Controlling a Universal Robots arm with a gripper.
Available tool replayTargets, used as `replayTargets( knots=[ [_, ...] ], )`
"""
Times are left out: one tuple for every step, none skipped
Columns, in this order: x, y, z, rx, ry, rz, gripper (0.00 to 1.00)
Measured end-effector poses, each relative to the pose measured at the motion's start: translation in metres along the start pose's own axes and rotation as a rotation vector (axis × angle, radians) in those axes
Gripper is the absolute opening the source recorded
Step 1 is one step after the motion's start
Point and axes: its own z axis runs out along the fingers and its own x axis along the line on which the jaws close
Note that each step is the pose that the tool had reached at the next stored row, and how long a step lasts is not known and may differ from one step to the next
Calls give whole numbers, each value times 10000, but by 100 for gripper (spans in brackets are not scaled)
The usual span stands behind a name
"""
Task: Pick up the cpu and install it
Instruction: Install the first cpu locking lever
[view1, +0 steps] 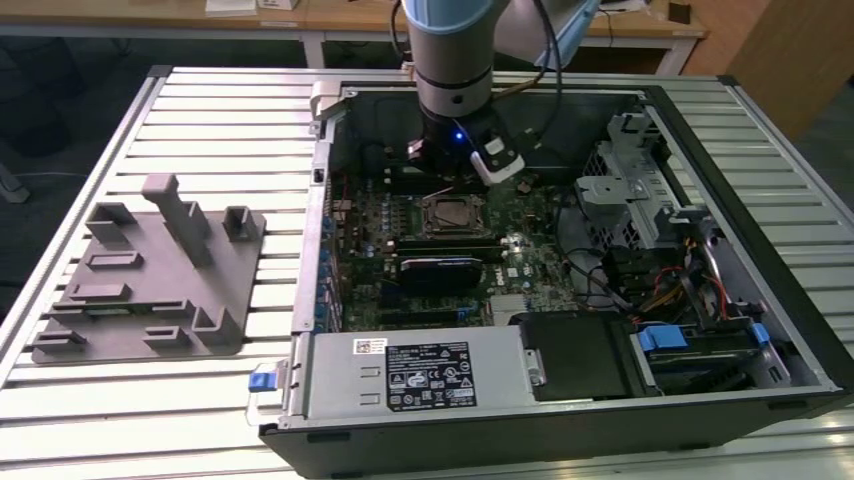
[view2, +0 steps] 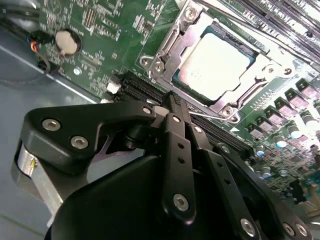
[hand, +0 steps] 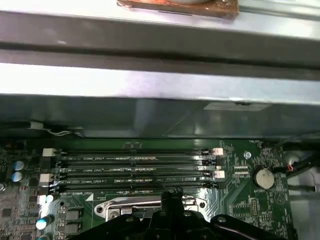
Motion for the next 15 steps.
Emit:
replayTargets(
  knots=[
    [1, 1, 4, 22, -29, 134, 11],
    [1, 4, 8, 35, -47, 212, 11],
    [2, 11, 12, 43, -59, 264, 11],
    [4, 20, 16, 47, -67, 297, 11],
    [6, 28, 19, 52, -73, 322, 11],
    [8, 37, 23, 54, -78, 344, 11],
    [11, 44, 27, 58, -83, 364, 11],
    [12, 50, 32, 59, -87, 384, 11],
    [14, 56, 37, 62, -93, 411, 11],
    [15, 62, 42, 67, -100, 443, 11],
    [16, 67, 47, 73, -108, 477, 11],
    [17, 73, 52, 79, -116, 515, 11],
    [18, 78, 56, 84, -125, 554, 11],
    [19, 82, 61, 90, -135, 595, 11],
    [20, 85, 65, 96, -145, 641, 11]
  ],
)
